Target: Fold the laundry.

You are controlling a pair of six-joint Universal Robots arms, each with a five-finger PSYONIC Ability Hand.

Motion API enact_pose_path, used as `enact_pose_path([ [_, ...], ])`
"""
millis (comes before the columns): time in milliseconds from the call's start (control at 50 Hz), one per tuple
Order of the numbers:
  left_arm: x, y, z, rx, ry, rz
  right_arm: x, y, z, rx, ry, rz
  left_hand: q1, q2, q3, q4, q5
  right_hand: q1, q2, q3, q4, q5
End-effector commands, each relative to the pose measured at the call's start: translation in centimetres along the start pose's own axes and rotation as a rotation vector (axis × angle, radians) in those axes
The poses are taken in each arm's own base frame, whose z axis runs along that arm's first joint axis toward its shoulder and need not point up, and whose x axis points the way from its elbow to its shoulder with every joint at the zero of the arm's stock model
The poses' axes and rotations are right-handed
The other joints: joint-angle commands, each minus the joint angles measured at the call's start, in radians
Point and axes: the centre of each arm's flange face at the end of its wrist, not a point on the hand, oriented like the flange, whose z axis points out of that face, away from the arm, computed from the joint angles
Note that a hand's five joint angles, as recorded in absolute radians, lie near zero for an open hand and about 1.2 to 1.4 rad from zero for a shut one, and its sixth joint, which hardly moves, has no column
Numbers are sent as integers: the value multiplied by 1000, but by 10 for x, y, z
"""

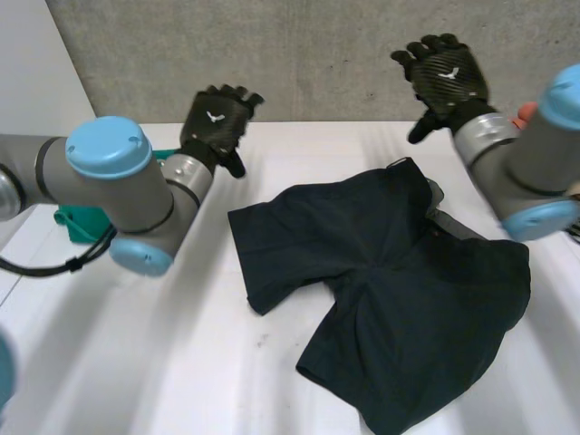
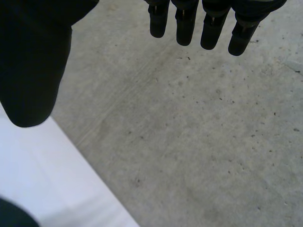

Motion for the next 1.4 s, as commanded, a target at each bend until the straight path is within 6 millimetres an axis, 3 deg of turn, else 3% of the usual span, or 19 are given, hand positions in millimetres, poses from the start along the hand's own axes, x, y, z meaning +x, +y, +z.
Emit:
enact_pose_path([
  [20, 57, -21, -77, -108, 162, -39, 36, 1, -44, -150, -92, -15, 28, 7, 8, 15, 28, -52, -40, -40, -42, -48],
  [160, 97, -5, -137, -232, 291, -44, 64, 38, -91, -391, -135, -159, 49, 28, 28, 36, 48, -9, 2, 3, 0, -6],
  [260, 120, 2, -165, -274, 369, -43, 76, 71, -124, -522, -228, -346, 95, 75, 75, 83, 95, 108, 119, 120, 117, 111],
  [340, 137, 0, -182, -277, 430, -38, 77, 83, -136, -551, -274, -396, 160, 139, 140, 147, 160, 231, 243, 244, 241, 235],
  [460, 159, -6, -205, -259, 508, -33, 88, 93, -143, -539, -281, -359, 178, 157, 157, 165, 177, 232, 243, 244, 241, 235],
  [700, 193, -11, -240, -177, 626, -21, 81, 120, -150, -513, -358, -282, 163, 142, 143, 151, 163, 249, 261, 261, 259, 253],
  [780, 198, -9, -242, -169, 639, -18, 77, 130, -149, -515, -363, -278, 166, 145, 146, 153, 166, 401, 413, 414, 411, 405],
  [840, 201, -6, -242, -173, 643, -16, 75, 135, -148, -508, -364, -280, 172, 151, 152, 159, 172, 767, 779, 780, 777, 771],
  [880, 203, -2, -242, -182, 651, -13, 75, 137, -147, -502, -360, -280, 192, 172, 172, 180, 192, 1168, 1179, 1180, 1177, 1171],
  [920, 205, 0, -242, -183, 658, -13, 75, 137, -146, -502, -353, -279, 341, 321, 321, 329, 341, 1170, 1182, 1182, 1180, 1173],
  [980, 207, 1, -241, -181, 662, -11, 74, 137, -148, -511, -350, -261, 1004, 983, 983, 991, 1003, 1170, 1182, 1182, 1180, 1173],
  [1000, 207, 1, -240, -180, 660, -11, 73, 138, -149, -516, -350, -254, 1127, 1107, 1107, 1115, 1127, 1170, 1182, 1182, 1180, 1173],
  [1100, 200, -17, -226, -123, 612, -19, 72, 130, -150, -524, -335, -218, 1129, 1108, 1108, 1116, 1128, 1170, 1182, 1182, 1180, 1173],
  [1160, 185, -35, -217, -79, 559, -27, 80, 108, -147, -510, -291, -200, 1129, 1108, 1108, 1116, 1128, 1170, 1182, 1182, 1180, 1173],
  [1220, 148, -56, -196, -34, 428, -33, 90, 79, -145, -498, -237, -167, 1129, 1108, 1108, 1116, 1128, 1170, 1182, 1182, 1180, 1173],
  [1320, 94, -81, -180, 19, 271, -33, 95, 44, -145, -487, -209, -107, 1129, 1108, 1108, 1116, 1128, 1170, 1182, 1182, 1180, 1173],
  [1400, 61, -83, -168, 8, 176, -28, 87, 4, -150, -464, -219, -61, 1129, 1108, 1108, 1116, 1128, 1170, 1182, 1182, 1180, 1173],
])
